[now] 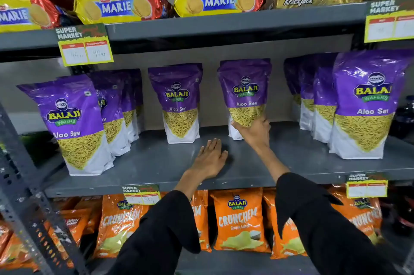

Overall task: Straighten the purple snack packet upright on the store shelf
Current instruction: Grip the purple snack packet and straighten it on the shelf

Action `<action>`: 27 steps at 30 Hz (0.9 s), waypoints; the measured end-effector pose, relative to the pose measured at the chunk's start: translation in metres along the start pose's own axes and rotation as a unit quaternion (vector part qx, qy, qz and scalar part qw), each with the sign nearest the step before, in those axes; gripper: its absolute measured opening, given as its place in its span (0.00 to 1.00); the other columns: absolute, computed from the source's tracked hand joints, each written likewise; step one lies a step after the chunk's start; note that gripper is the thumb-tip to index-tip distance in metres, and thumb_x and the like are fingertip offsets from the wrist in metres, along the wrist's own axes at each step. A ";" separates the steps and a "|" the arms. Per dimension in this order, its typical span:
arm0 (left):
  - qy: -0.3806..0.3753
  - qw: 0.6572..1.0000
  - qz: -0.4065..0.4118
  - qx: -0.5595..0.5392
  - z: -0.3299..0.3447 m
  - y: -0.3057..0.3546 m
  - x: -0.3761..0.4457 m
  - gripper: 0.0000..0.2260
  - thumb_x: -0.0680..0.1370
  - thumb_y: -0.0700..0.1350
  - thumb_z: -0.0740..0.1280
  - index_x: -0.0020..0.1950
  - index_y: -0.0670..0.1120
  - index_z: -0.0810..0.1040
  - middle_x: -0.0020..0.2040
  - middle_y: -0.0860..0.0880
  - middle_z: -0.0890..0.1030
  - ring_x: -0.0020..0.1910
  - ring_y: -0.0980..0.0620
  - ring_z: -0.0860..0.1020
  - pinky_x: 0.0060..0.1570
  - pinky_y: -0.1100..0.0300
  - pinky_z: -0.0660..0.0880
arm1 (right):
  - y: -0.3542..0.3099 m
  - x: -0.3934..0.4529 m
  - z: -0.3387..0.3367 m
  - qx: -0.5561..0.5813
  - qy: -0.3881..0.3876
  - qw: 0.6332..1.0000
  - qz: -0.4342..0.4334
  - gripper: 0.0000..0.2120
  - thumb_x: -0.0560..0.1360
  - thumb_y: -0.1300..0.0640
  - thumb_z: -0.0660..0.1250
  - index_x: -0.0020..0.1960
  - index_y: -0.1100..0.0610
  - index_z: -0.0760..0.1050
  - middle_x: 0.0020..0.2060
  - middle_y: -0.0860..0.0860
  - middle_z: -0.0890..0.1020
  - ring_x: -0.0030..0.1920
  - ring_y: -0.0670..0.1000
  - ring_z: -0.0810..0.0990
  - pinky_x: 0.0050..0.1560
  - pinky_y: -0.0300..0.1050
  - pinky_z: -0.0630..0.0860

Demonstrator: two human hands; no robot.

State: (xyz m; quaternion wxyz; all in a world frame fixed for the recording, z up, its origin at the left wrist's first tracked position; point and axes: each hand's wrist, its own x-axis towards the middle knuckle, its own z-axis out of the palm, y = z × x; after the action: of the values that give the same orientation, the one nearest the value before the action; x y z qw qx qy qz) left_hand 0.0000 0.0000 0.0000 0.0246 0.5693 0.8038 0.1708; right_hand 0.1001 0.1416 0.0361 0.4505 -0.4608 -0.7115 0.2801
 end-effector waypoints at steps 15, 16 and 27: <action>-0.037 0.998 0.013 0.058 0.009 -0.009 0.013 0.27 0.84 0.54 0.47 0.81 0.43 0.52 0.83 0.44 0.52 0.82 0.46 0.50 0.79 0.45 0.47 | 0.002 0.028 0.050 -0.048 0.073 0.994 0.069 0.65 0.60 0.46 0.84 0.79 0.67 0.45 0.76 0.65 0.59 0.75 0.66 0.62 0.69 0.68 0.67; -0.038 0.997 0.012 0.060 0.009 -0.009 0.013 0.27 0.84 0.54 0.47 0.81 0.43 0.52 0.83 0.44 0.52 0.82 0.46 0.50 0.79 0.45 0.47 | 0.002 0.028 0.050 -0.050 0.073 0.994 0.070 0.65 0.60 0.47 0.84 0.79 0.67 0.45 0.76 0.65 0.59 0.75 0.66 0.61 0.69 0.67 0.67; -0.034 0.997 0.014 0.062 0.007 -0.008 0.012 0.26 0.84 0.54 0.47 0.80 0.43 0.54 0.82 0.44 0.54 0.81 0.46 0.52 0.79 0.44 0.49 | 0.000 0.012 0.037 -0.074 0.073 0.993 0.055 0.64 0.60 0.45 0.84 0.79 0.66 0.47 0.74 0.65 0.63 0.72 0.65 0.67 0.65 0.65 0.72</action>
State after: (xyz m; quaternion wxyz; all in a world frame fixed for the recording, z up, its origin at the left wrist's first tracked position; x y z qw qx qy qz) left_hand -0.0099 0.0109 -0.0075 0.0142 0.5862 0.8035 0.1021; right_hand 0.0648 0.1534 0.0247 0.4500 -0.5507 -0.6687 0.2170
